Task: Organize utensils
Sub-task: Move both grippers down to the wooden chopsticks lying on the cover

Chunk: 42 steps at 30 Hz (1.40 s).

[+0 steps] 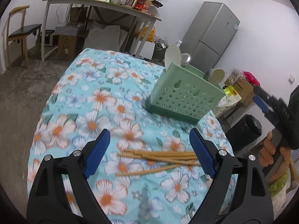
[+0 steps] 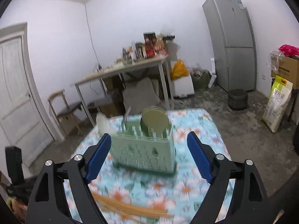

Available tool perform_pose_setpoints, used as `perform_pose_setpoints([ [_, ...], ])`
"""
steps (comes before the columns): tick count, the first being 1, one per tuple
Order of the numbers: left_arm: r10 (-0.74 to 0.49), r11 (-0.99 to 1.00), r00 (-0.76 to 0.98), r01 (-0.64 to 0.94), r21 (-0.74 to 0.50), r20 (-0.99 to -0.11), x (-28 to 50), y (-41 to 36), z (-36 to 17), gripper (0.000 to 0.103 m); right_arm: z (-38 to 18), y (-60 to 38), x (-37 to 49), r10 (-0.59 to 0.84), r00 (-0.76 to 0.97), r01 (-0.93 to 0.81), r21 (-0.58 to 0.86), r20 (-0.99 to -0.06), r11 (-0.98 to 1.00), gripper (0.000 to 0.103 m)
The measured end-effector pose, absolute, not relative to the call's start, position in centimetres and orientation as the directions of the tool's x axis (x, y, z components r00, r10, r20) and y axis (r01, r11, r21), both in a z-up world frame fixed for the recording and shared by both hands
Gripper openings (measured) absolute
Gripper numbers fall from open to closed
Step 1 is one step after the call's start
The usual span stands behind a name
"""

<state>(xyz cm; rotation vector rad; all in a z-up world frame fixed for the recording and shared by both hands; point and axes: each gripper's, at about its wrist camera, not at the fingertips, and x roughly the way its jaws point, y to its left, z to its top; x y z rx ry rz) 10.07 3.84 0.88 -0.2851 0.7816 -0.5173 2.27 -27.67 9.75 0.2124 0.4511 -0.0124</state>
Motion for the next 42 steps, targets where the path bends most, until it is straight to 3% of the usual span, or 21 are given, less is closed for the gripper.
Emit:
perform_pose_setpoints([
  [9,-0.539,0.839,0.568,0.298,-0.455,-0.623,7.1,4.9,-1.3,0.083,4.7,-23.0,-0.7,-0.052,0.771,0.093,0.032,-0.635,0.995,0.092],
  [15,-0.540,0.840,0.539,0.299,-0.452,-0.647,5.7,4.9,-2.8,0.083,2.3,-20.6,-2.4,-0.102,0.736,0.095,-0.047,-0.669,0.994,0.096],
  [36,-0.550,0.834,0.524,0.374,-0.404,-0.650,4.9,5.2,-4.5,0.083,-4.1,-17.9,-2.9,-0.144,0.611,0.138,-0.075,-0.778,0.988,0.096],
  [42,-0.594,0.804,0.497,0.401,-0.440,-0.632,5.8,4.0,-4.8,0.063,-4.8,-18.4,-2.2,-0.162,0.625,0.139,-0.096,-0.764,0.986,0.096],
])
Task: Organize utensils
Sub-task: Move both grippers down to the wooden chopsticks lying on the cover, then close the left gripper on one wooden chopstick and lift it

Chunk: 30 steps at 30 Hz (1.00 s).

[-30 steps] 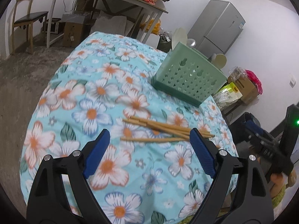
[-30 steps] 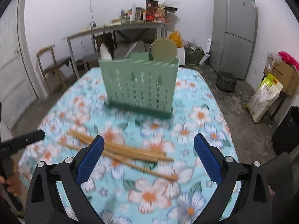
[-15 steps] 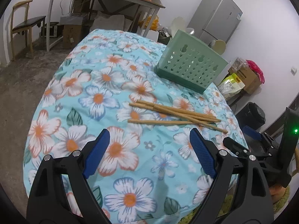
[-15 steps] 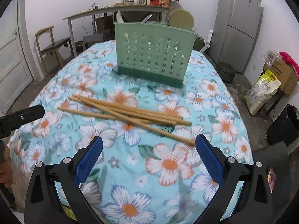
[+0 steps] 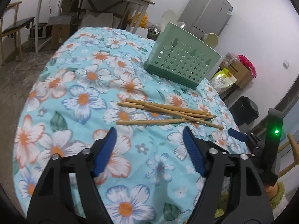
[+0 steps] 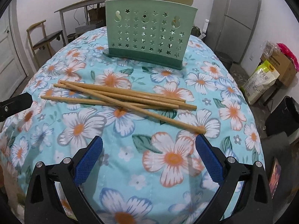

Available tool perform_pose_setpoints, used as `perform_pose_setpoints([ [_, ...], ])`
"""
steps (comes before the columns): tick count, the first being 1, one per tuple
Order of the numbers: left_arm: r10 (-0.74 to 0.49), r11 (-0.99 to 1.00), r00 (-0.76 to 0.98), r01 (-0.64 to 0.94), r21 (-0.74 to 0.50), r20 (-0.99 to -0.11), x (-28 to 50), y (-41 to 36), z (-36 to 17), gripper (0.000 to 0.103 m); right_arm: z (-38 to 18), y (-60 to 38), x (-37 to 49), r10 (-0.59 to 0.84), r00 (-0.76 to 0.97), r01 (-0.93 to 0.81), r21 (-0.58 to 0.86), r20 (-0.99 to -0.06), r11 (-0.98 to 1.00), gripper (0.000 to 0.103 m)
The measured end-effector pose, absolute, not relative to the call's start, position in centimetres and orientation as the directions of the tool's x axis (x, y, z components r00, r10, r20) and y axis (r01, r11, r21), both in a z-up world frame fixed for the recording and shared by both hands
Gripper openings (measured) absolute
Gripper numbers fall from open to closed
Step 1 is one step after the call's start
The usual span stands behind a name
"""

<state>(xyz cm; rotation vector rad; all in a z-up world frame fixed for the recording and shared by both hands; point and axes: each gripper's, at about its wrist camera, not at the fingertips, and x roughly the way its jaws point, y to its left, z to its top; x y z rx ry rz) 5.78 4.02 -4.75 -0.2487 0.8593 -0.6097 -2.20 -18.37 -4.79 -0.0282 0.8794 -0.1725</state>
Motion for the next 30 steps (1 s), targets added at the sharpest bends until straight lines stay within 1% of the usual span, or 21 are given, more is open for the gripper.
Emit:
perform_pose_setpoints([
  [1,-0.603,0.797,0.486,0.398,-0.453,-0.633,6.0,3.9,-4.9,0.060,-4.9,-18.5,-2.0,-0.164,0.627,0.139,-0.098,-0.762,0.985,0.096],
  [3,-0.643,0.766,0.435,0.371,-0.526,-0.630,6.9,3.6,-5.8,0.057,-5.5,-18.7,-1.7,-0.173,0.622,0.139,-0.110,-0.763,0.984,0.096],
  [5,-0.710,0.702,0.362,0.295,-0.648,-0.604,8.3,3.8,-7.4,0.052,-6.1,-19.0,-1.4,-0.160,0.616,0.131,-0.101,-0.772,0.986,0.096],
  [6,-0.729,0.679,0.343,0.258,-0.687,-0.592,8.8,3.9,-8.0,0.049,-6.4,-19.2,-1.4,-0.146,0.620,0.133,-0.080,-0.771,0.988,0.096],
  [8,-0.775,0.607,0.323,0.142,-0.782,-0.543,10.0,4.9,-9.7,0.043,-6.7,-19.7,-1.7,-0.113,0.632,0.141,-0.030,-0.767,0.990,0.096],
  [9,-0.791,0.570,0.330,0.090,-0.817,-0.516,10.4,5.4,-10.2,0.038,-6.9,-20.0,-1.7,-0.091,0.637,0.149,0.006,-0.766,0.989,0.096],
  [11,-0.813,0.505,0.342,0.011,-0.863,-0.471,11.0,6.2,-11.2,0.035,-7.1,-20.2,-1.9,-0.079,0.653,0.156,0.032,-0.754,0.987,0.097],
  [13,-0.821,0.458,0.360,-0.045,-0.888,-0.443,11.3,6.5,-11.7,0.035,-7.2,-20.1,-2.0,-0.085,0.666,0.154,0.025,-0.741,0.988,0.097],
  [16,-0.808,0.463,0.377,-0.071,-0.884,-0.453,11.3,6.3,-11.6,0.034,-7.3,-19.8,-2.2,-0.087,0.681,0.147,0.020,-0.727,0.989,0.097],
  [17,-0.794,0.478,0.386,-0.080,-0.875,-0.470,11.2,6.0,-11.5,0.033,-7.4,-19.9,-2.2,-0.083,0.685,0.146,0.024,-0.724,0.989,0.097],
  [18,-0.781,0.492,0.393,-0.091,-0.866,-0.485,11.3,5.9,-11.5,0.029,-7.4,-19.9,-2.3,-0.081,0.687,0.144,0.026,-0.722,0.989,0.097],
  [19,-0.761,0.509,0.405,-0.112,-0.853,-0.507,11.3,5.6,-11.6,0.021,-7.4,-19.9,-2.3,-0.081,0.688,0.144,0.025,-0.721,0.989,0.097],
  [21,-0.741,0.505,0.423,-0.159,-0.848,-0.521,11.2,5.6,-12.1,0.015,-7.4,-19.8,-2.3,-0.083,0.690,0.142,0.022,-0.719,0.990,0.097],
  [30,-0.711,0.486,0.471,-0.207,-0.849,-0.522,10.9,6.4,-11.8,0.011,-7.5,-20.0,-2.6,-0.072,0.699,0.133,0.030,-0.712,0.991,0.097],
])
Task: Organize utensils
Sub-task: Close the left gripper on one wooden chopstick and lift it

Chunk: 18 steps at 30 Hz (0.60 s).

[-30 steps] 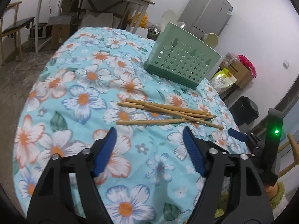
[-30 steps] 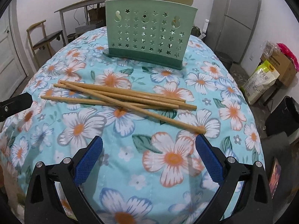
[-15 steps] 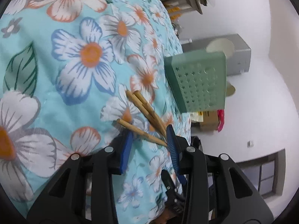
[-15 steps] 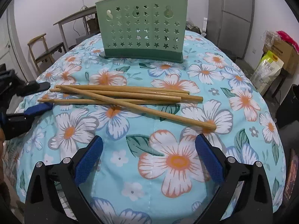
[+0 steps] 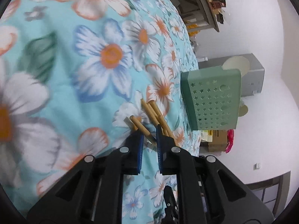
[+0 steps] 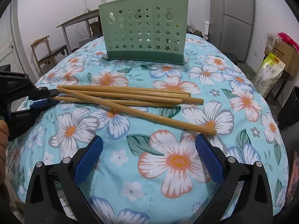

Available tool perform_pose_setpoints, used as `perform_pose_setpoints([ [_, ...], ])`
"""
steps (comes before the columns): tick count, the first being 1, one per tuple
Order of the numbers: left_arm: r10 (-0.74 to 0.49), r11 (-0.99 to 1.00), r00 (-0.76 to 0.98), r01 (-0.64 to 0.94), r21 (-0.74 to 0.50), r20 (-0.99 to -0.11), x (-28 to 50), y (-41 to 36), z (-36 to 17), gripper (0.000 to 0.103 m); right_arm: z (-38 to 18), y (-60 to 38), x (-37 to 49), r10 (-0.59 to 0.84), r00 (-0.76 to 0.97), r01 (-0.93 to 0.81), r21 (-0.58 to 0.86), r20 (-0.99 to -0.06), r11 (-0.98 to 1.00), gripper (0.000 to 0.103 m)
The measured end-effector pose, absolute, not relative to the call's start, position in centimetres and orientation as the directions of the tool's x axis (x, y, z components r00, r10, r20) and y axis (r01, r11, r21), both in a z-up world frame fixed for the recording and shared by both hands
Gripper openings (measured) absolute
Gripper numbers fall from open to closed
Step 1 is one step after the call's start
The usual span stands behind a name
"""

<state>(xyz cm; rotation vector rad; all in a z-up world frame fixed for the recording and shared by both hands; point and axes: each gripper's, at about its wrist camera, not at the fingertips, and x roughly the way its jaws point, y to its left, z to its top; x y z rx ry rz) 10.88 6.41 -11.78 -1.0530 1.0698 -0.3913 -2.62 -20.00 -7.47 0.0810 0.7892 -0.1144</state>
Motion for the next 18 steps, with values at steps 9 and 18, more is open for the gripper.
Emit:
perform_pose_setpoints([
  [9,-0.709,0.396,0.492,-0.315,-0.863,-0.505,9.1,11.8,-12.6,0.012,-7.5,-19.8,-2.6,-0.085,0.701,0.150,0.030,-0.708,0.988,0.097],
  [18,-0.715,0.390,0.484,-0.322,-0.863,-0.504,9.9,11.4,-13.1,0.017,-7.5,-19.9,-2.8,-0.093,0.704,0.167,0.037,-0.705,0.985,0.097],
])
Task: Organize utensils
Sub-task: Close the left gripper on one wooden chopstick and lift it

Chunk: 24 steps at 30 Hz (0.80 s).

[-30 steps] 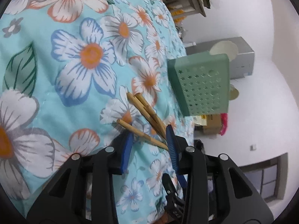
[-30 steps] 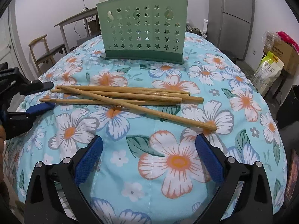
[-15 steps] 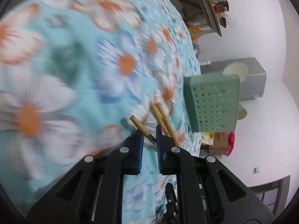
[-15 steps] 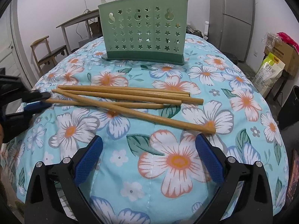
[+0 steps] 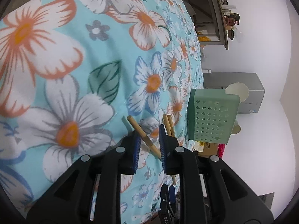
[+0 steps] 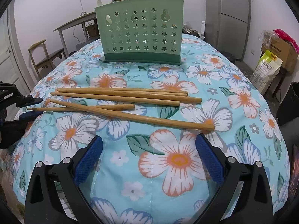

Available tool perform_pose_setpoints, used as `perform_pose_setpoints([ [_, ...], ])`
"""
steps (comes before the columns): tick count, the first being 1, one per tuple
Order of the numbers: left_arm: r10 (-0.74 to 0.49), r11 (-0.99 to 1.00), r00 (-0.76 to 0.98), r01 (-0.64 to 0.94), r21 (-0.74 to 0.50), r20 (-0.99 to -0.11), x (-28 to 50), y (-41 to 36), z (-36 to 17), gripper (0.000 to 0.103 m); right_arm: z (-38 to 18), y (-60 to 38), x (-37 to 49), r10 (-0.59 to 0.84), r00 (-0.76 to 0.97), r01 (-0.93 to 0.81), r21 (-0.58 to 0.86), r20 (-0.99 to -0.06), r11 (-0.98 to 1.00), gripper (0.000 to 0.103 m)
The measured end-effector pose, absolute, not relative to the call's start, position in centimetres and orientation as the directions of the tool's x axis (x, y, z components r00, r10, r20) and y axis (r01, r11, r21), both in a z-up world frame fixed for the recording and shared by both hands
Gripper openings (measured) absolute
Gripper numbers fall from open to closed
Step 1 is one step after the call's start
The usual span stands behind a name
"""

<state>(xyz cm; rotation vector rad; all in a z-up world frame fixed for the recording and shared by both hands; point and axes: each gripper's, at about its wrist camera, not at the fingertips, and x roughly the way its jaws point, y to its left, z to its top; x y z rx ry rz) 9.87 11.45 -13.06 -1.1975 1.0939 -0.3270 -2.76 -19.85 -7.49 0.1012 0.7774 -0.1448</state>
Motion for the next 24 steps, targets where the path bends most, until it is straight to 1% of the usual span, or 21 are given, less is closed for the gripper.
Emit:
perform_pose_setpoints([
  [3,-0.695,0.427,0.488,-0.310,-0.849,-0.528,10.0,11.0,-12.9,0.012,-7.4,-19.8,-2.8,-0.091,0.700,0.168,0.039,-0.708,0.985,0.097],
  [6,-0.693,0.429,0.500,-0.294,-0.854,-0.520,9.9,10.8,-12.9,0.012,-7.2,-19.8,-2.8,-0.087,0.688,0.163,0.037,-0.721,0.986,0.097],
  [9,-0.688,0.444,0.510,-0.266,-0.856,-0.515,9.7,10.7,-12.8,0.013,-6.4,-19.2,-2.7,-0.056,0.692,0.103,0.022,-0.719,0.994,0.096],
  [11,-0.678,0.470,0.521,-0.235,-0.850,-0.519,9.5,10.4,-12.5,0.013,-5.7,-18.0,-2.6,-0.030,0.710,0.024,-0.018,-0.704,1.000,0.092],
  [14,-0.657,0.528,0.534,-0.179,-0.830,-0.533,9.4,9.7,-11.9,0.014,-5.3,-15.7,-2.0,-0.039,0.726,-0.063,-0.123,-0.687,0.990,0.081],
  [16,-0.648,0.553,0.538,-0.152,-0.819,-0.538,9.3,9.3,-11.7,0.015,-5.2,-14.5,-1.5,-0.045,0.729,-0.099,-0.170,-0.683,0.980,0.068],
  [17,-0.646,0.564,0.540,-0.138,-0.814,-0.539,9.3,9.2,-11.6,0.015,-5.2,-14.0,-1.1,-0.039,0.729,-0.122,-0.187,-0.683,0.975,0.064],
  [19,-0.648,0.569,0.543,-0.122,-0.813,-0.535,9.3,9.2,-11.5,0.015,-5.2,-13.0,-0.6,-0.034,0.730,-0.162,-0.221,-0.683,0.962,0.053],
  [20,-0.650,0.570,0.544,-0.112,-0.814,-0.530,9.3,9.2,-11.5,0.015,-5.2,-12.6,-0.3,-0.032,0.732,-0.182,-0.240,-0.680,0.954,0.051],
  [22,-0.652,0.576,0.546,-0.094,-0.812,-0.526,9.3,9.1,-11.5,0.016,-5.3,-11.6,0.2,-0.018,0.731,-0.239,-0.281,-0.682,0.929,0.043],
  [23,-0.652,0.578,0.547,-0.089,-0.811,-0.525,9.3,9.0,-11.4,0.016,-5.5,-11.3,0.4,-0.013,0.728,-0.261,-0.293,-0.686,0.920,0.042],
  [24,-0.652,0.581,0.548,-0.084,-0.810,-0.524,9.3,9.0,-11.3,0.016,-5.5,-10.9,0.5,-0.008,0.723,-0.279,-0.303,-0.691,0.911,0.038],
])
